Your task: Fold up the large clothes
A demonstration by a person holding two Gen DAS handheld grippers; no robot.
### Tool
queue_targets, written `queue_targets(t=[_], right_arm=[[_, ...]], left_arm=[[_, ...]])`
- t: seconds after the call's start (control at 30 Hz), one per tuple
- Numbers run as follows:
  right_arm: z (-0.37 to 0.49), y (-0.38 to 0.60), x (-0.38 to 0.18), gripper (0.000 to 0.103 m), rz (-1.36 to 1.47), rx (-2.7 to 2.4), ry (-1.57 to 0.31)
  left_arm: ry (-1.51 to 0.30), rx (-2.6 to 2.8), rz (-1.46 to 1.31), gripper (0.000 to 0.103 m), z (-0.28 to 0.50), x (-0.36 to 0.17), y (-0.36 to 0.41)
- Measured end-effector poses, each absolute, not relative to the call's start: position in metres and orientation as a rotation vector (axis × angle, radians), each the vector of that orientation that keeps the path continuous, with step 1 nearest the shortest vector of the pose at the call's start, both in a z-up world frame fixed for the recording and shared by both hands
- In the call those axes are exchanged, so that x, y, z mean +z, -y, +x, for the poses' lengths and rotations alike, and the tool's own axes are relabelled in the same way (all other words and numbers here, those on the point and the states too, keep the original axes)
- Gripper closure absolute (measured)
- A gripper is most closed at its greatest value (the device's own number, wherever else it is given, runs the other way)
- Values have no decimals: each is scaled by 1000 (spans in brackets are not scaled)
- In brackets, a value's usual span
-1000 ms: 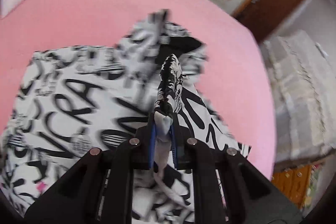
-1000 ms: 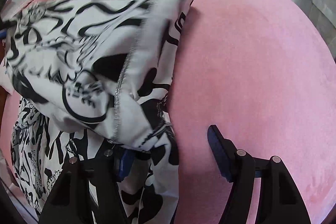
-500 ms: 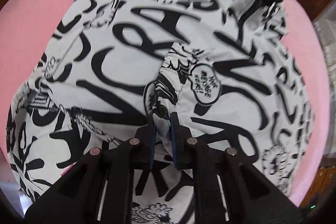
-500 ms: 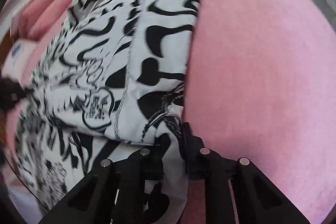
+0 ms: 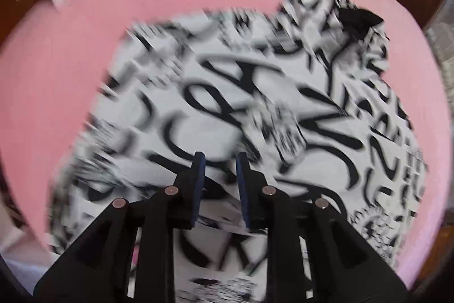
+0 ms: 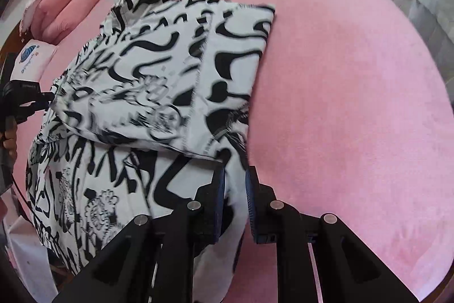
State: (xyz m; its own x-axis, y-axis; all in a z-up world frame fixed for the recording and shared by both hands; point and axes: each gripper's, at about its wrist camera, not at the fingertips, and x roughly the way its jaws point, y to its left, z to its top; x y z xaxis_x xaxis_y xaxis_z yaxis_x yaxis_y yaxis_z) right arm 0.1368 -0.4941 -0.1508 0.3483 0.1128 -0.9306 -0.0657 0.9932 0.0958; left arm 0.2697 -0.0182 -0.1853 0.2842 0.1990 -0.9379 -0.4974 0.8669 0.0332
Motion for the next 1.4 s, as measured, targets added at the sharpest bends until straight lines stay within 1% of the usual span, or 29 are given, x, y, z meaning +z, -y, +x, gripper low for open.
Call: queue_targets(t=[0.07,0.17,0.2,0.23,0.27,0.3,0.33,0.47,0.53,0.6,0.7,0.83,1.0,1.1,1.17,1.27,1.33,1.4], right_arm=[[130,489,-137,89,58,111,-1181],[142,458,-134,89,126,200,-1189],[145,450,-136,91,145,231,-1196],[154,433,-143,96,160,264,-1207],[160,420,-148,100,166,294,-1222],[165,407,-151,101,168,310,-1228],[170,398,-155,102,180,336,-1230],[198,369,-181,102,270,358,-1262],[213,362,-205,102,303,322,-1317],[221,360,-226,102,320,283,-1380],[227,363,-230,102,316,277,-1383],[228,390,-216,102,259,181,-1341],[217,451,-200,102,369,64,-1313],[210,463,-193,102,392,50,-1292],[208,462,-187,102,330,12,-1267],[209,458,-196,102,318,-36,-1288],[215,457,-198,102,328,-61,-1289],[221,443,-188,102,315,15,-1236]], left_arm=[[-1166,475,-284,84,267,-169,16],[-1146,294,-385,84,265,-154,27],[-1150,249,-395,84,264,-152,34],[-1163,196,-398,85,264,-153,45],[-1185,150,-397,89,264,-155,58],[-1213,98,-399,99,265,-160,71],[-1234,64,-404,100,265,-164,83],[-1366,-80,-436,102,268,-195,135],[-1431,-80,-454,102,269,-216,150],[-1475,-48,-407,102,273,-232,158],[-1482,68,-311,102,277,-247,150],[-1461,120,-377,102,275,-250,118],[-1381,246,-315,102,268,-239,71],[-1375,232,-421,102,266,-244,45],[-1391,234,-409,102,266,-249,44],[-1411,278,-290,102,273,-257,60],[-1422,323,-217,102,277,-255,73],[-1383,308,-183,102,280,-240,87]])
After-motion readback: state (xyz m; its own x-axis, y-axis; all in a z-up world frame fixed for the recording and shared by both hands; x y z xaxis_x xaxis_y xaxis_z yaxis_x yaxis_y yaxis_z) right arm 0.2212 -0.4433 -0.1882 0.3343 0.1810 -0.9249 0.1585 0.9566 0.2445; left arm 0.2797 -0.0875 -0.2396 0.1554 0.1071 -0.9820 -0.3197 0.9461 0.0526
